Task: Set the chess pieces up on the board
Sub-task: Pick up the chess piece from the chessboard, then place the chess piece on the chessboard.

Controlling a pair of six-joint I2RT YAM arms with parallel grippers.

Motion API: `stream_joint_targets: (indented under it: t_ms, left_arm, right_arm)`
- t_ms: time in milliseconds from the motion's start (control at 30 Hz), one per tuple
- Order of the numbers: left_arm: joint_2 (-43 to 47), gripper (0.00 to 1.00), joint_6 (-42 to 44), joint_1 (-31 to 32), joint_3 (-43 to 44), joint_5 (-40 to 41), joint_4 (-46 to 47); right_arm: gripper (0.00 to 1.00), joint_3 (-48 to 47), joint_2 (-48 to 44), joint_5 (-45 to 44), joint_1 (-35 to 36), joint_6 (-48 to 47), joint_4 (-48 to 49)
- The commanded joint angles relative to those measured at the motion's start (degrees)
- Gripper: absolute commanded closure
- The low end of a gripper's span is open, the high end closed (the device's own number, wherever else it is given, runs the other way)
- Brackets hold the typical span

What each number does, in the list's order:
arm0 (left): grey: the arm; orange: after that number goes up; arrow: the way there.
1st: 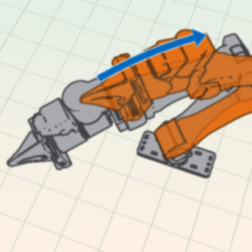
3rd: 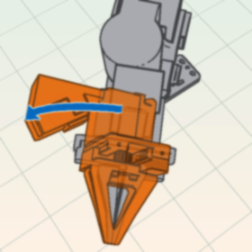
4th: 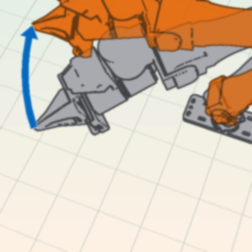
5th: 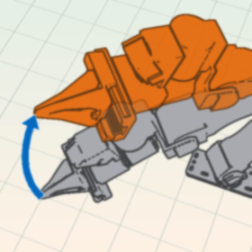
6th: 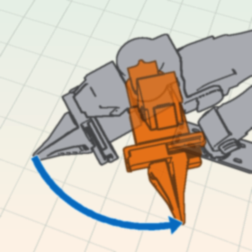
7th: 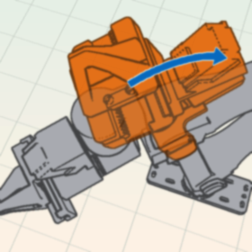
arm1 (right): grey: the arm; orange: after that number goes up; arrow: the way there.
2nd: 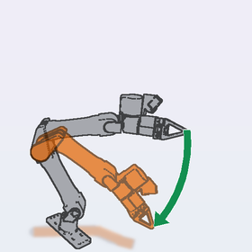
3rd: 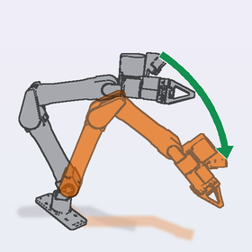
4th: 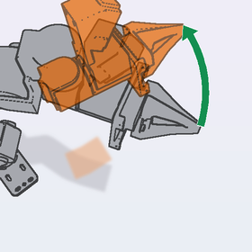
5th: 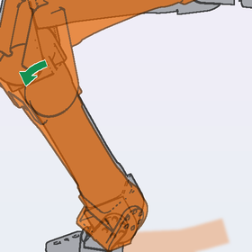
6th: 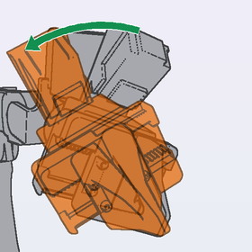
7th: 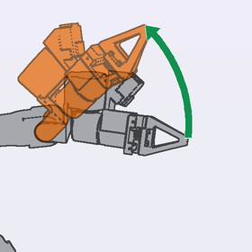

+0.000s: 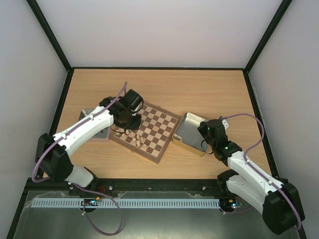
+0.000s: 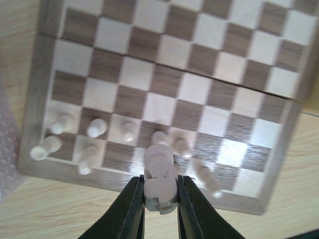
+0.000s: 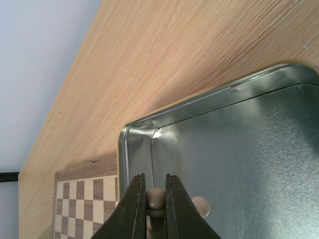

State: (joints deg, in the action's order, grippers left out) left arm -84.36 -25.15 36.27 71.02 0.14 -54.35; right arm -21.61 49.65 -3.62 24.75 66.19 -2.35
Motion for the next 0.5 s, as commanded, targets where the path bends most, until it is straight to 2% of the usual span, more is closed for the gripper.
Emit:
stream_joint_targets:
  t_ms: [0,200,467]
  left_arm:
    - [-1.7,0.83,-1.2,5.5,4.6,-0.6,-2.9]
    - [-6.7,0.83,-1.4,12.9,7.2,-1.6,-2.6]
    - [-12.3,0.83,-0.4,17.2,5.0,-1.8,-2.4]
  right_arm:
    - [0.98,0.4,-1.4,-1.6,-0.1,0.1,-1.3]
    - [0.98,0.7,-2.2,-2.1,-0.2,0.1,-1.9]
    - [0.98,1.0,-2.3,-2.2,-0.1,0.0,-1.7]
